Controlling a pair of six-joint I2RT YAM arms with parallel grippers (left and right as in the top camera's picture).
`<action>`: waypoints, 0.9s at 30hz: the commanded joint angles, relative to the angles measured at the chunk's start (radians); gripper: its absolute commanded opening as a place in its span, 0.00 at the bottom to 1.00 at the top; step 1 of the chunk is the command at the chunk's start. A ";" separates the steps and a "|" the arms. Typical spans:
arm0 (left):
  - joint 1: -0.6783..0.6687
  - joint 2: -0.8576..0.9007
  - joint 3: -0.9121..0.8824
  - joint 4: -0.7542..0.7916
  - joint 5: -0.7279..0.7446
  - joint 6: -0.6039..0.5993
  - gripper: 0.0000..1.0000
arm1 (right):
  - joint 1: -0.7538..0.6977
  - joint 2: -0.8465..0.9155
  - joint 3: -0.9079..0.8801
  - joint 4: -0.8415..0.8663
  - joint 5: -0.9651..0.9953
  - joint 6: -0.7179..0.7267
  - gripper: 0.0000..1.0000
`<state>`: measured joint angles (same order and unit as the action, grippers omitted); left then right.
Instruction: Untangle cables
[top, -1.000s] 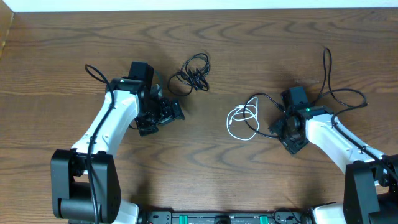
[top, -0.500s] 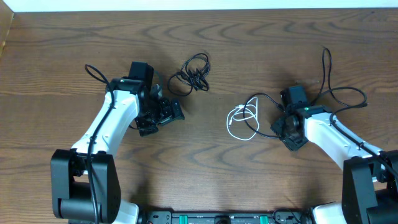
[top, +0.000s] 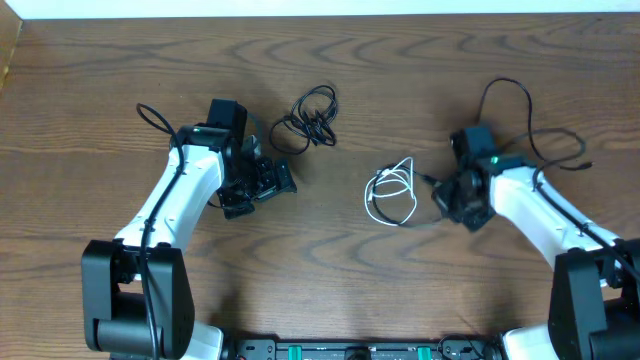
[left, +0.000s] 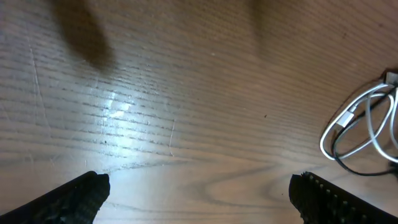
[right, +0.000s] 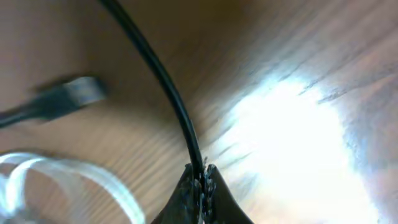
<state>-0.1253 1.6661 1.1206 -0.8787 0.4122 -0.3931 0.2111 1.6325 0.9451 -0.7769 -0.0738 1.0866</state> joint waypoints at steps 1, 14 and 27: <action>0.002 0.000 -0.004 -0.002 -0.010 -0.002 0.98 | 0.007 -0.067 0.148 -0.057 -0.086 -0.112 0.02; 0.002 0.000 -0.004 -0.002 -0.010 -0.002 0.98 | 0.007 -0.155 0.632 -0.252 -0.371 -0.340 0.02; 0.002 0.000 -0.004 -0.002 -0.010 -0.002 0.98 | 0.006 -0.155 1.065 -0.231 -0.389 -0.340 0.02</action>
<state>-0.1253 1.6661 1.1206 -0.8787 0.4122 -0.3931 0.2111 1.4937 1.9366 -1.0142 -0.4458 0.7677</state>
